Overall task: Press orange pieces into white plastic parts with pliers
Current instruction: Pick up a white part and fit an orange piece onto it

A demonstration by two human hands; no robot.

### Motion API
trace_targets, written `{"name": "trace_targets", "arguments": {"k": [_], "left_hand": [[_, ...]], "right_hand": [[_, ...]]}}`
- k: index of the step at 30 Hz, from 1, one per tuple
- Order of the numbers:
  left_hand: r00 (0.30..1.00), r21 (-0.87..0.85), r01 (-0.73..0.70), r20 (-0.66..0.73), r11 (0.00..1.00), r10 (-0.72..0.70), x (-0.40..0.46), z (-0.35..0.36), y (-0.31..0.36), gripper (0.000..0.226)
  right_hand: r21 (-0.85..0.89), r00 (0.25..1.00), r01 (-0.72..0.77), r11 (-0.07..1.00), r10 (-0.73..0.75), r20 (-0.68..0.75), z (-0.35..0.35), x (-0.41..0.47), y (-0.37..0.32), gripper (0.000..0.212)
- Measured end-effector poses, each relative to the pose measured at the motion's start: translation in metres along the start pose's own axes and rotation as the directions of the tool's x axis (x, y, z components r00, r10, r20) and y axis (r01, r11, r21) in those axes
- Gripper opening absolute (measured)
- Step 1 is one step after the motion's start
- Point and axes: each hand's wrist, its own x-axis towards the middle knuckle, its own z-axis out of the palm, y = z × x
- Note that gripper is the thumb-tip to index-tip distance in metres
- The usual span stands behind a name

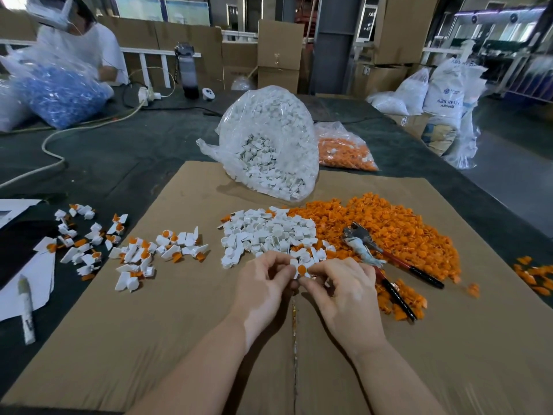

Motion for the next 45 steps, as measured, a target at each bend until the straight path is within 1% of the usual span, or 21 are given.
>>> {"name": "trace_targets", "arguments": {"k": [3, 5, 8, 15, 18, 23, 26, 29, 31, 33, 34, 35, 36, 37, 38, 39, 40, 41, 42, 45], "left_hand": [[1.000, -0.009, -0.001, 0.016, 1.000, 0.001, 0.000, -0.002, 0.000, 0.019], [0.999, 0.001, -0.015, 0.031, 1.000, 0.015, -0.001, -0.003, 0.000, 0.020], [0.999, 0.011, -0.018, 0.041, 1.000, 0.017, -0.001, -0.003, 0.001, 0.023], [0.999, 0.037, -0.023, 0.048, 0.999, 0.021, -0.001, -0.002, 0.000, 0.019], [0.999, 0.073, -0.038, 0.039, 0.997, 0.035, -0.001, -0.001, 0.000, 0.017], [0.998, 0.092, -0.055, 0.034, 0.994, 0.052, 0.000, -0.002, 0.000, 0.016], [0.997, 0.064, -0.066, 0.030, 0.996, 0.065, -0.001, -0.001, 0.002, 0.012], [0.999, 0.014, -0.042, 0.029, 0.999, 0.042, 0.000, 0.000, 0.003, 0.011], [0.999, -0.022, -0.029, 0.026, 0.999, 0.029, 0.002, 0.000, 0.005, 0.011], [1.000, -0.032, -0.014, 0.024, 0.999, 0.015, 0.004, -0.001, 0.005, 0.012], [1.000, -0.049, 0.000, 0.025, 0.999, 0.001, 0.005, -0.001, 0.005, 0.012], [1.000, -0.074, 0.018, 0.024, 0.997, -0.016, 0.006, -0.002, 0.005, 0.011], [0.999, -0.095, 0.034, 0.022, 0.995, -0.032, 0.008, -0.002, 0.005, 0.010], [0.999, -0.105, 0.047, 0.017, 0.993, -0.046, 0.009, -0.001, 0.004, 0.012], [0.998, -0.105, 0.056, 0.012, 0.993, -0.055, 0.010, -0.001, 0.004, 0.014], [0.998, -0.110, 0.061, 0.009, 0.992, -0.061, 0.011, -0.001, 0.004, 0.015], [0.998, -0.120, 0.065, 0.006, 0.991, -0.064, 0.012, -0.001, 0.004, 0.016], [0.998, -0.129, 0.069, 0.003, 0.989, -0.069, 0.013, -0.001, 0.004, 0.015], [0.997, -0.135, 0.073, 0.001, 0.988, -0.073, 0.014, -0.001, 0.004, 0.015], [0.995, -0.174, 0.095, -0.008, 0.980, -0.098, 0.015, -0.001, 0.004, 0.012]], "right_hand": [[0.041, 1.000, -0.004, 0.999, 0.003, 0.016, -0.002, 0.000, -0.001, 0.026], [0.037, 0.999, 0.016, 0.999, -0.017, 0.032, -0.002, 0.000, -0.002, 0.029], [0.031, 0.999, 0.022, 0.999, -0.023, 0.045, -0.002, 0.001, -0.002, 0.026], [0.013, 0.999, 0.013, 1.000, -0.014, 0.042, -0.002, 0.002, -0.002, 0.022], [0.008, 0.999, 0.016, 1.000, -0.017, 0.044, -0.002, 0.002, -0.002, 0.019], [-0.002, 0.998, 0.023, 1.000, -0.023, 0.053, -0.003, 0.003, -0.003, 0.021], [-0.014, 0.998, 0.025, 1.000, -0.024, 0.066, -0.004, 0.003, -0.004, 0.024], [-0.038, 1.000, 0.011, 0.999, -0.009, 0.029, -0.006, 0.003, -0.005, 0.030], [-0.089, 0.997, -0.069, 0.994, 0.065, -0.045, -0.011, 0.005, -0.001, 0.032], [-0.169, 0.966, -0.249, 0.954, 0.233, -0.108, -0.019, 0.011, 0.005, 0.032], [-0.235, 0.930, -0.367, 0.900, 0.355, -0.091, -0.024, 0.016, 0.010, 0.036], [-0.325, 0.876, -0.468, 0.822, 0.480, -0.049, -0.029, 0.020, 0.016, 0.042], [-0.419, 0.811, -0.528, 0.739, 0.584, 0.008, -0.034, 0.023, 0.024, 0.049], [-0.490, 0.746, -0.551, 0.675, 0.662, 0.073, -0.038, 0.027, 0.031, 0.054], [-0.532, 0.685, -0.558, 0.637, 0.715, 0.138, -0.041, 0.031, 0.037, 0.055], [-0.555, 0.633, -0.561, 0.614, 0.750, 0.189, -0.043, 0.034, 0.041, 0.053], [-0.572, 0.598, -0.561, 0.599, 0.770, 0.221, -0.044, 0.037, 0.044, 0.050], [-0.590, 0.582, -0.551, 0.590, 0.778, 0.234, -0.044, 0.039, 0.046, 0.048], [-0.609, 0.583, -0.535, 0.586, 0.778, 0.236, -0.044, 0.042, 0.047, 0.047], [-0.655, 0.624, -0.475, 0.588, 0.749, 0.221, -0.043, 0.044, 0.047, 0.048]]}}
